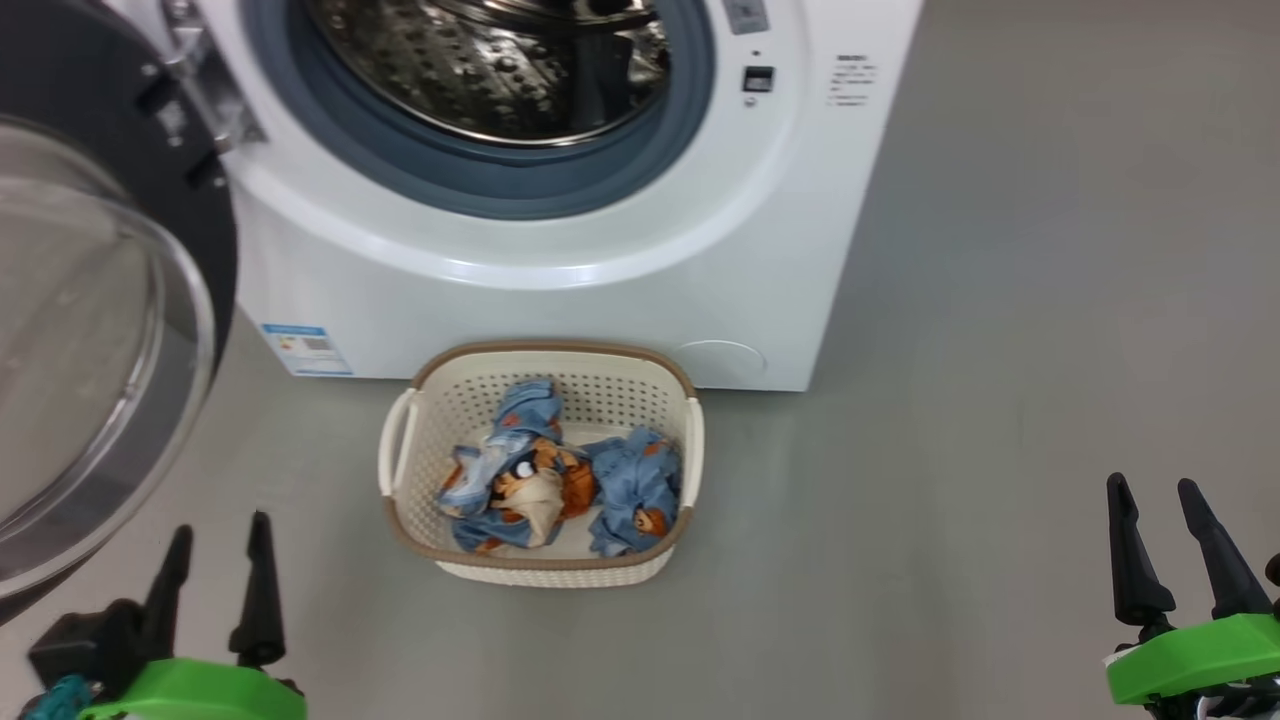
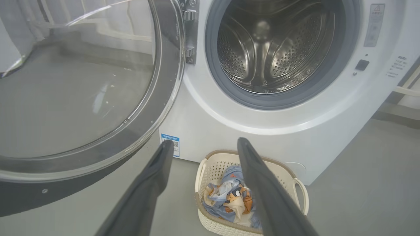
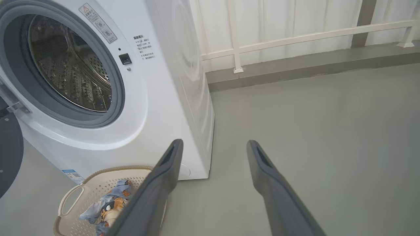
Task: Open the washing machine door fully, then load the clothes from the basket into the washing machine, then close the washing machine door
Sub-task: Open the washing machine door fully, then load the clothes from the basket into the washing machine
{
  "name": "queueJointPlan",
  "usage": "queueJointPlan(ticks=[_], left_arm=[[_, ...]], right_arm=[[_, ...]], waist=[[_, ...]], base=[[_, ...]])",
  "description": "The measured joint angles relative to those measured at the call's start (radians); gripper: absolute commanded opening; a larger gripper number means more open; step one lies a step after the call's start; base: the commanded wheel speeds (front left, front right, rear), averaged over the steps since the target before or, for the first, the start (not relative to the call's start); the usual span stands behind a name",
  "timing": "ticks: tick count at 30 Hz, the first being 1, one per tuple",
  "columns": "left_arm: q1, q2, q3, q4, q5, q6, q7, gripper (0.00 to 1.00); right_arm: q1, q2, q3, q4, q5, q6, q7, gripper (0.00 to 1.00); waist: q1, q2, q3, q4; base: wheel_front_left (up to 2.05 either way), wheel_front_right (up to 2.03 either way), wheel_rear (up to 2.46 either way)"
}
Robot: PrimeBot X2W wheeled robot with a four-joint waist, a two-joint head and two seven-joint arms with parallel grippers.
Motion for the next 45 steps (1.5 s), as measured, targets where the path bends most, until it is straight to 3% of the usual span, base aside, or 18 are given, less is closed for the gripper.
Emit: queueJointPlan(ticks=[9,20,45], left_arm=[[-0.012,0.015,-0.071,-0.029,-0.023,0.000,0.000,1.00],[-0.022,0.017,-0.092,-0.046,-0.034,0.000,0.000,1.00],[-0.027,0.021,-0.114,-0.057,-0.041,0.000,0.000,1.00]], right_arm=[[-0.004,0.005,-0.006,-0.002,-0.001,0.000,0.000,1.00],[-0.013,0.014,-0.007,-0.005,-0.001,0.000,0.000,1.00],[-0.016,0.023,-0.009,-0.006,-0.001,0.000,0.000,1.00]], waist=[[0.0000,0.0000,0.019,-0.083],[0.0000,0.0000,0.027,-0.145],[0.0000,0.0000,0.031,-0.152]], base=[[0.00,0.00,0.00],[0.00,0.00,0.00],[0.00,0.00,0.00]])
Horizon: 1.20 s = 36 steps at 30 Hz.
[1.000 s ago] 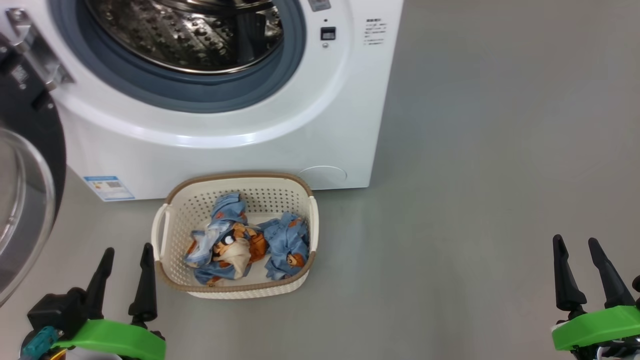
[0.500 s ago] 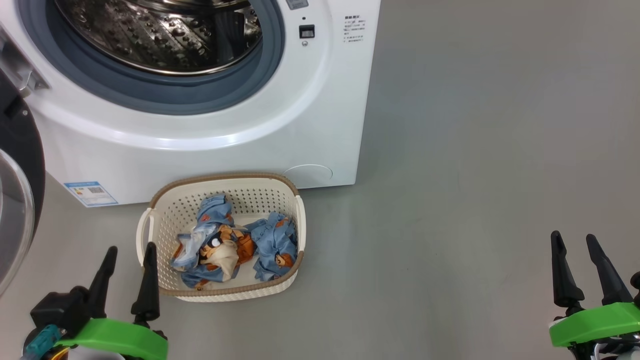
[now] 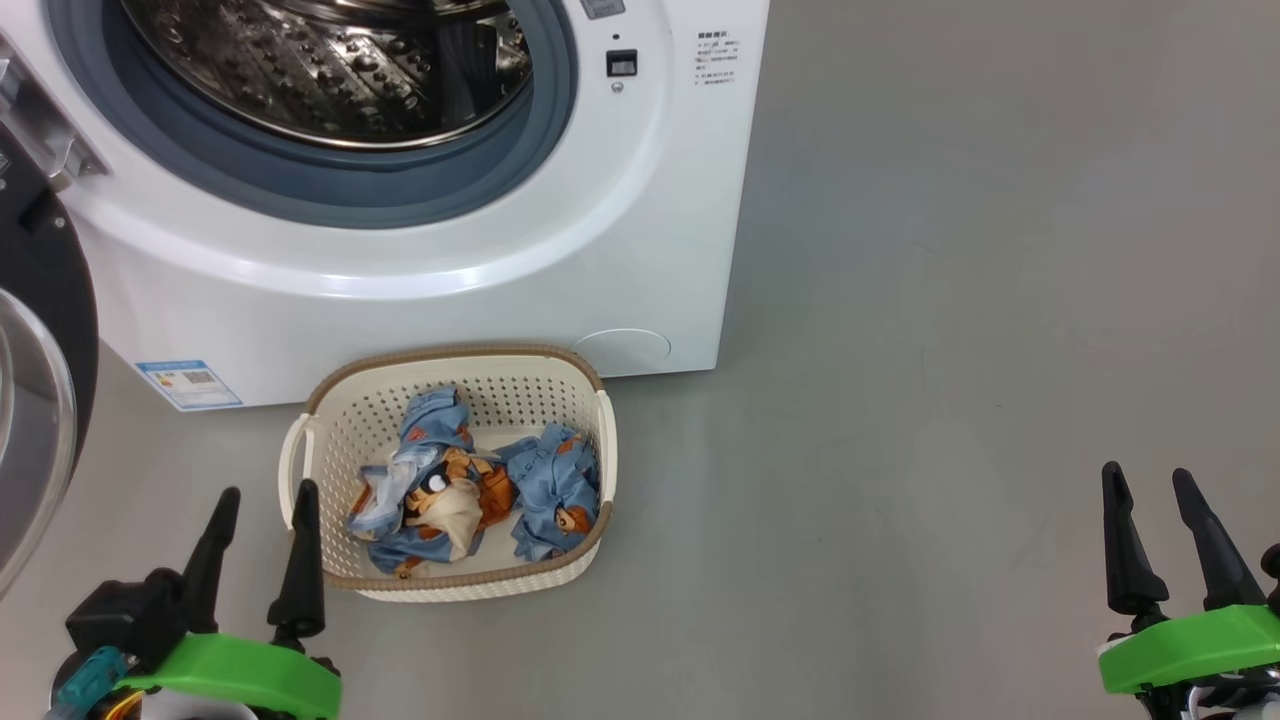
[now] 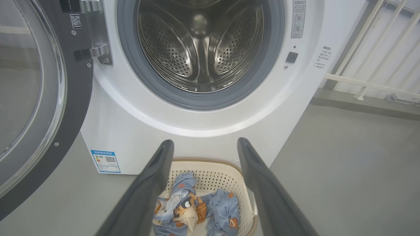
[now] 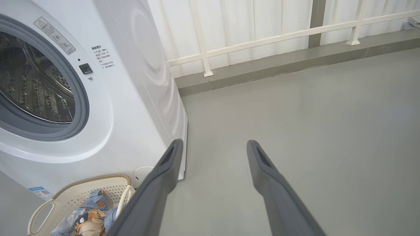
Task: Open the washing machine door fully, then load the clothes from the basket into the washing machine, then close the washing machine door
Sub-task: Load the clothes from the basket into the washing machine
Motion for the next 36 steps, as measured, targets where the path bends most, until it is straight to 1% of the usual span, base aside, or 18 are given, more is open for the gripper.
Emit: queueJointPlan(ticks=[13,30,36], left_arm=[[0.001,0.006,-0.012,-0.009,0.007,0.000,0.000,1.00],[0.001,0.004,-0.005,-0.008,-0.003,0.000,0.000,1.00],[0.000,0.002,-0.012,-0.005,-0.006,0.000,0.000,1.00]], right_arm=[[0.000,0.000,0.002,0.001,0.000,0.000,0.000,1.00],[0.000,0.000,0.004,0.000,0.000,0.000,0.000,1.00],[0.000,0.000,0.004,0.000,0.000,0.000,0.000,1.00]], waist=[[0.0000,0.0000,-0.005,0.001],[0.0000,0.0000,-0.002,0.006],[0.0000,0.0000,0.001,0.011]], base=[[0.19,-0.19,0.00],[1.26,-1.26,0.00],[0.62,-0.62,0.00]])
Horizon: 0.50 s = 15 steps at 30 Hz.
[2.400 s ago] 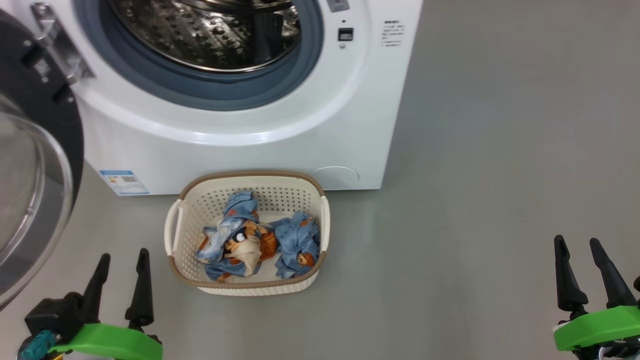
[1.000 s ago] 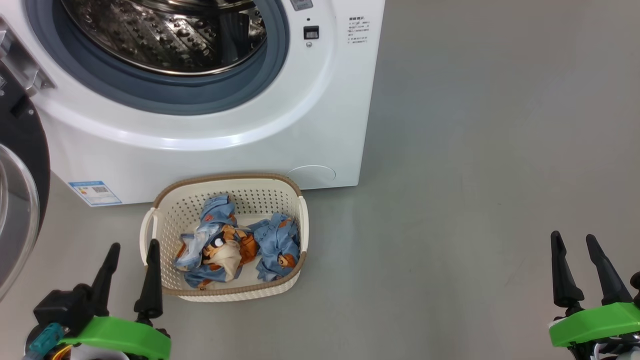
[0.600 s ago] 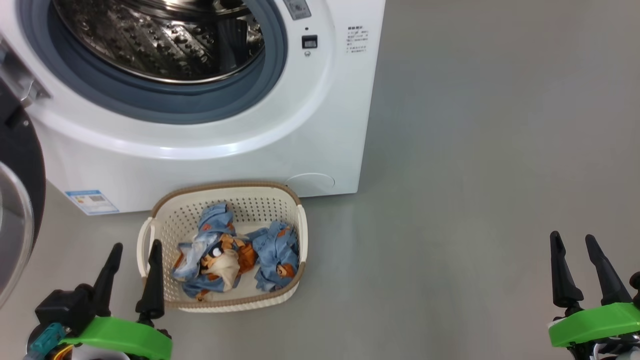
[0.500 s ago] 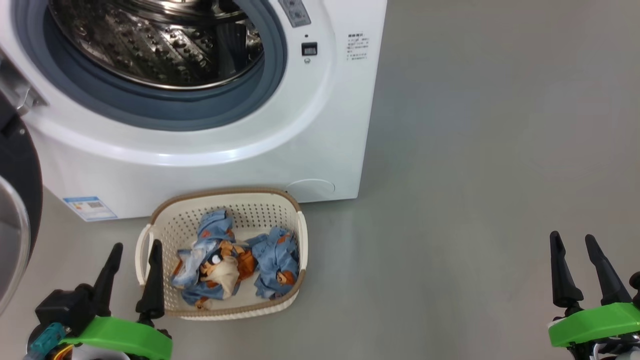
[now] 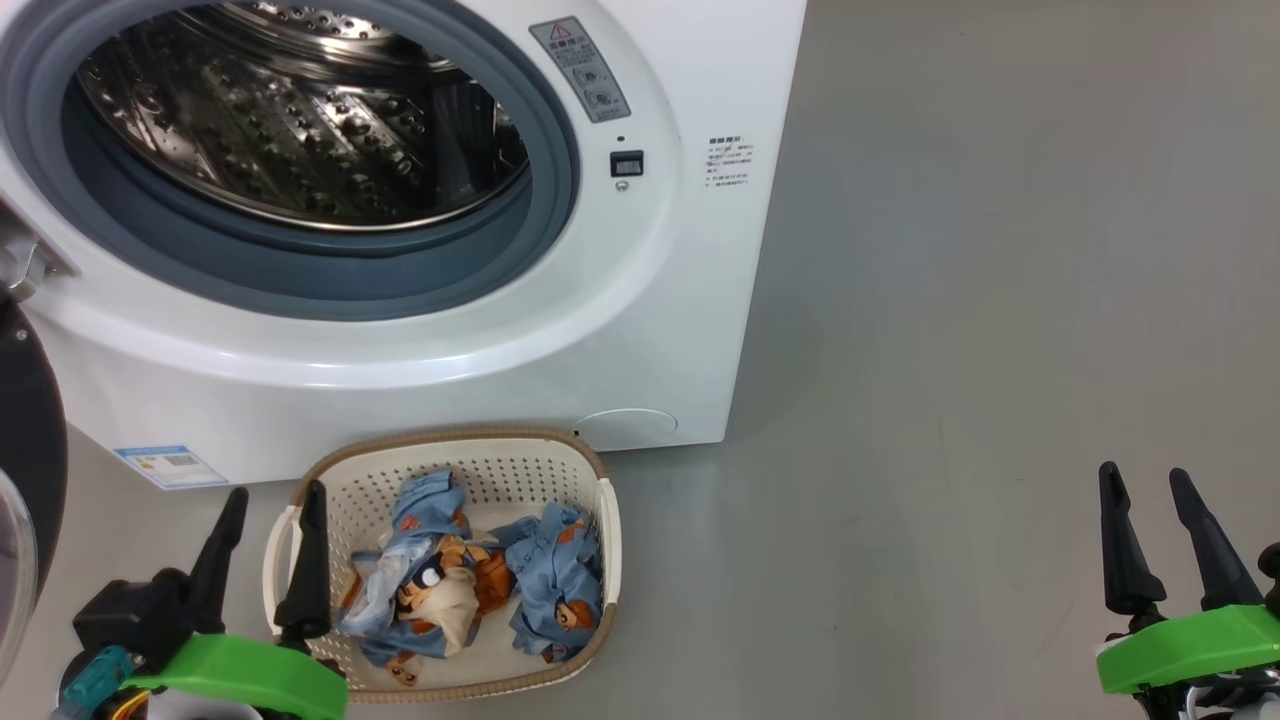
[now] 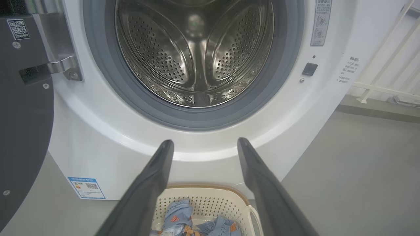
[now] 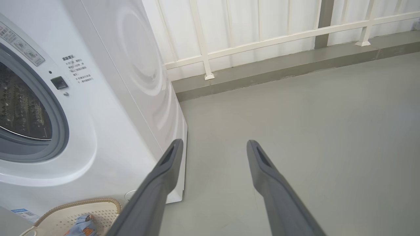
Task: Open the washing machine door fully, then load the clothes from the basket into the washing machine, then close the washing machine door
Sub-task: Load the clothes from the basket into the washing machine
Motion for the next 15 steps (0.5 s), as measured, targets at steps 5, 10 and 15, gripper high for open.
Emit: queueJointPlan(ticks=[5,10,15], left_arm=[[0.000,-0.002,-0.003,0.009,0.000,0.000,0.000,1.00],[0.000,-0.003,-0.008,0.018,-0.006,0.000,0.000,1.00],[0.000,-0.004,-0.013,0.023,-0.007,0.000,0.000,1.00]], right_arm=[[0.000,0.000,0.000,0.000,0.000,0.000,0.000,1.00],[0.000,0.000,0.001,0.000,0.000,0.000,0.000,1.00],[0.000,0.000,0.003,0.000,0.000,0.000,0.000,1.00]], waist=[[0.0000,0.0000,0.002,0.005],[0.0001,0.0000,0.003,0.009],[0.0000,0.0000,0.003,0.012]], base=[[0.03,-0.03,0.00],[0.00,0.00,0.00],[0.00,0.00,0.00]])
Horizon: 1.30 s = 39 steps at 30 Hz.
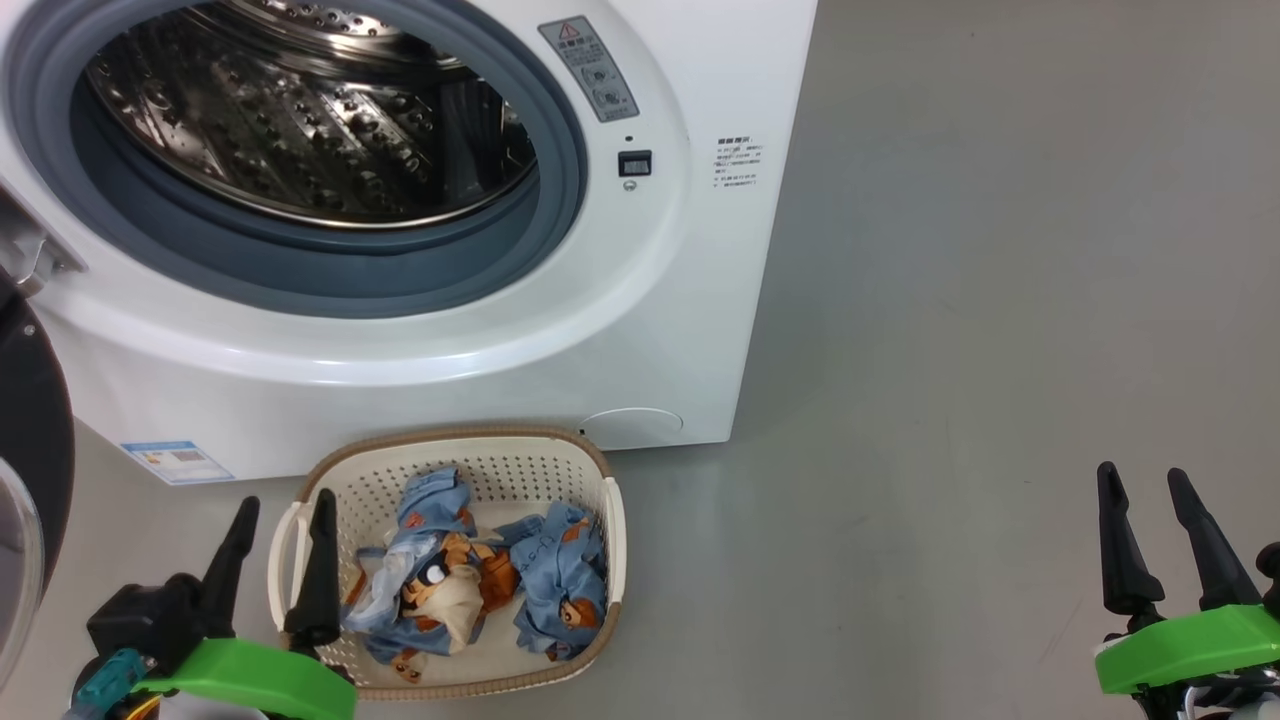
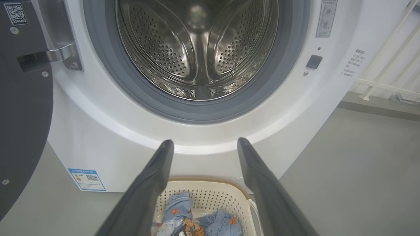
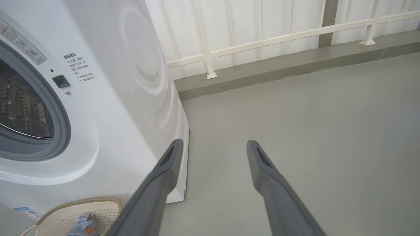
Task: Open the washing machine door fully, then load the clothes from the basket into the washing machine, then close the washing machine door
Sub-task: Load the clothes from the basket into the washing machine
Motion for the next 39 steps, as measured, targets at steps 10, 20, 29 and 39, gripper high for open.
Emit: queueJointPlan(ticks=[10,20,29,39], left_arm=[[-0.002,-0.003,-0.016,0.025,-0.013,0.000,0.000,1.00],[-0.041,-0.003,-0.047,0.074,-0.027,0.000,0.000,1.00],[-0.106,0.001,-0.093,0.162,-0.034,0.000,0.000,1.00],[-0.251,0.019,-0.171,0.288,-0.061,0.000,0.001,1.00]], right_arm=[[0.000,0.000,0.001,-0.003,0.000,0.000,0.000,1.00],[-0.032,0.007,0.026,-0.012,-0.001,0.000,0.000,1.00],[-0.074,0.019,0.035,-0.023,-0.001,0.000,0.000,1.00],[-0.140,0.036,0.048,-0.038,-0.008,0.000,0.000,1.00]], waist=[[0.0000,0.0000,0.016,0.008],[0.0000,0.0000,0.064,0.013],[0.0000,0.0000,0.142,0.014],[0.0001,0.0000,0.255,0.009]], base=[[0.00,0.00,0.00],[0.00,0.00,0.00],[0.00,0.00,0.00],[0.00,0.00,0.00]])
